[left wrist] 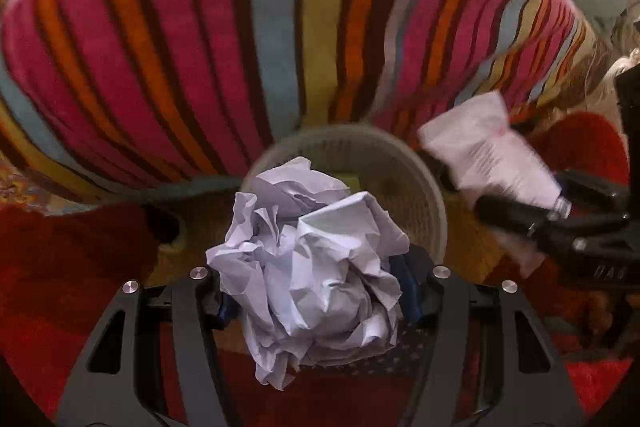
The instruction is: Collect trash
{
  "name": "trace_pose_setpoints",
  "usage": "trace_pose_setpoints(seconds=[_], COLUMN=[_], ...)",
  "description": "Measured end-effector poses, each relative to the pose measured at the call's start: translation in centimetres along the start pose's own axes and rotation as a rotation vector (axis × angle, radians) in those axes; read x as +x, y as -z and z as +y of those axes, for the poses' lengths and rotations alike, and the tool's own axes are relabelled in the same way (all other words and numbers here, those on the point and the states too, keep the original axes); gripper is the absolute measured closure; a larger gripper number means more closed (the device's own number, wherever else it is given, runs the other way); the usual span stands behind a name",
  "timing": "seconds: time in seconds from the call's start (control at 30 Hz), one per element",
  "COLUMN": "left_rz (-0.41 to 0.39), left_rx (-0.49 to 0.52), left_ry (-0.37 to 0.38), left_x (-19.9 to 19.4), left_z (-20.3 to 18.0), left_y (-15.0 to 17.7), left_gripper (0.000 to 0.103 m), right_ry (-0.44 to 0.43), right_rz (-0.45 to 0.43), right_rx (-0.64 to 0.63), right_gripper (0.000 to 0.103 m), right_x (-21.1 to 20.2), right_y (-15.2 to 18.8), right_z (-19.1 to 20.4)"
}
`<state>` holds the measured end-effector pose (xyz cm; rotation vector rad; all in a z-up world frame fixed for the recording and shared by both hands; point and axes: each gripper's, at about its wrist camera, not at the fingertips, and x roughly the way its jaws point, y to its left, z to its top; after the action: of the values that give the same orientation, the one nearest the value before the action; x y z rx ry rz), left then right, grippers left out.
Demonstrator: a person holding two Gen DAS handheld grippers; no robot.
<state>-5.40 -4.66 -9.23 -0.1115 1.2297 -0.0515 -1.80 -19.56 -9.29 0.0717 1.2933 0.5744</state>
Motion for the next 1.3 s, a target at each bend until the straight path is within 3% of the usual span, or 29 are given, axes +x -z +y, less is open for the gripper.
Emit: trace_pose_setpoints(seconds=[0.07,0.2,0.3,0.5,0.63,0.7,0.73,0.8,1.0,1.17,1.3], left_rz=[0.062,0.147,0.191,0.262,0.311,0.330,0.333,0.329,0.329,0.321,0.271], left_rx=[0.039,0.098,0.106,0.124,0.149,0.152,0.154,0.152,0.154,0.152,0.135], left_ry=[-0.020,-0.052,-0.045,-0.023,-0.023,-0.042,-0.050,-0.047,-0.050,-0.058,-0.070], left_x=[2.4,6.1,7.7,9.8,11.0,11.4,11.4,11.5,11.1,11.0,9.7], left_z=[-0.3,-0.8,-0.4,-1.1,-1.3,-1.2,-1.1,-0.9,-1.4,-1.1,-1.0], left_y=[-0.5,-0.9,-0.3,0.2,0.2,0.3,0.3,0.4,0.4,0.3,-0.2], left_gripper=[0.043,0.043,0.043,0.042,0.040,0.034,0.032,0.025,0.016,0.016,0.016], right_ry=[0.003,0.099,0.083,0.091,0.082,0.082,0.092,0.092,0.095,0.092,0.097], right_rz=[0.031,0.098,0.175,0.239,0.268,0.281,0.286,0.281,0.272,0.264,0.241], right_rx=[0.018,0.015,0.046,0.009,-0.023,-0.031,-0.036,-0.039,-0.030,0.010,0.032], right_gripper=[0.039,0.039,0.039,0.039,0.037,0.034,0.027,0.023,0.022,0.022,0.022], right_x=[1.6,5.5,7.4,9.7,9.9,9.9,10.0,10.1,9.9,9.7,8.9], right_y=[-0.8,-2.5,-2.5,-3.9,-2.6,-1.9,-1.8,-1.8,-1.8,-1.9,-2.1], right_z=[-0.4,-0.8,-1.3,0.4,-0.1,-0.6,-0.5,-0.4,-0.8,-1.6,-1.7])
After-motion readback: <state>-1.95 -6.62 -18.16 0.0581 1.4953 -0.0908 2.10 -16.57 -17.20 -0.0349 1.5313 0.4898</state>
